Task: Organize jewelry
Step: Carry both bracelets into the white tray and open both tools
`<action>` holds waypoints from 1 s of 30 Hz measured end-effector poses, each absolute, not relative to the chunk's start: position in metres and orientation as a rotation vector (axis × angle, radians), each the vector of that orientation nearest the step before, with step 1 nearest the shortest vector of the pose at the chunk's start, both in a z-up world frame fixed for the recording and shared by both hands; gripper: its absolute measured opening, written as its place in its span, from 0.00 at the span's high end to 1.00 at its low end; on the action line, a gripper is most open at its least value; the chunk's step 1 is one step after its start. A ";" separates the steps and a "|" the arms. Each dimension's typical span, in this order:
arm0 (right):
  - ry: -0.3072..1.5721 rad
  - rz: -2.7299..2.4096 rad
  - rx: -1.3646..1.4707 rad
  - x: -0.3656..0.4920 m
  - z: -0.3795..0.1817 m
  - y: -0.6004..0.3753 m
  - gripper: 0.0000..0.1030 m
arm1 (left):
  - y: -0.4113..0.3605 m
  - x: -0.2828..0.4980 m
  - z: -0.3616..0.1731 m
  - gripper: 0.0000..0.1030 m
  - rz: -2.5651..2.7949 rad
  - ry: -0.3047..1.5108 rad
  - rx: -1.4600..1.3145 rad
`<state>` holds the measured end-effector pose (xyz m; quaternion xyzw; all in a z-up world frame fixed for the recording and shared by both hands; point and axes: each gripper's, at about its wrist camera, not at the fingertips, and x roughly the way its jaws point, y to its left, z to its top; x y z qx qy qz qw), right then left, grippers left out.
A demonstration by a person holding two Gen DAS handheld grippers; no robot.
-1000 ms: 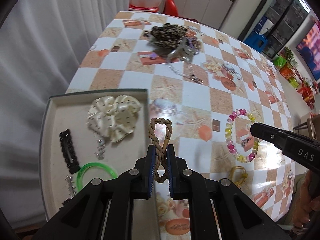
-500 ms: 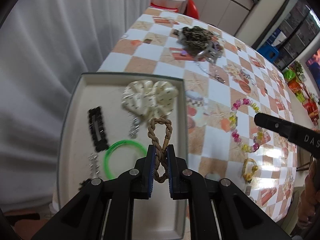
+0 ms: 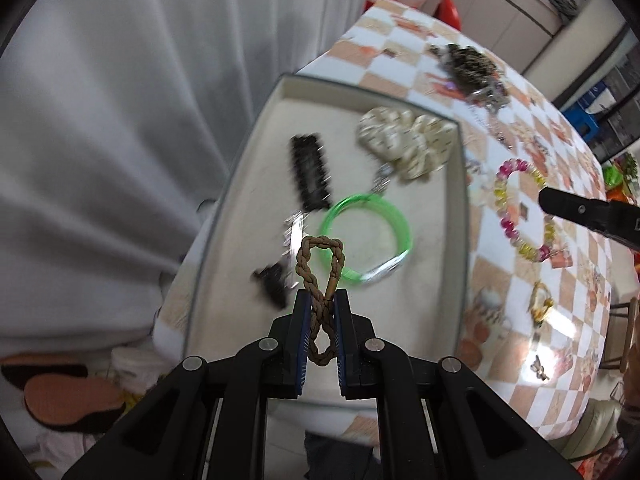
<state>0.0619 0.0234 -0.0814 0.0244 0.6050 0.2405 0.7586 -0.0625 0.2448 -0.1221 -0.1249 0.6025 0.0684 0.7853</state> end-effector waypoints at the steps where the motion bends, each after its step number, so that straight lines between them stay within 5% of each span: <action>1: 1.324 0.534 0.044 0.060 -0.082 0.028 0.91 | 0.248 -0.067 -0.124 0.84 0.156 1.305 -0.273; 30: 1.419 0.518 -0.132 0.073 -0.126 0.094 0.91 | 0.270 -0.075 -0.183 0.84 0.225 1.400 -0.310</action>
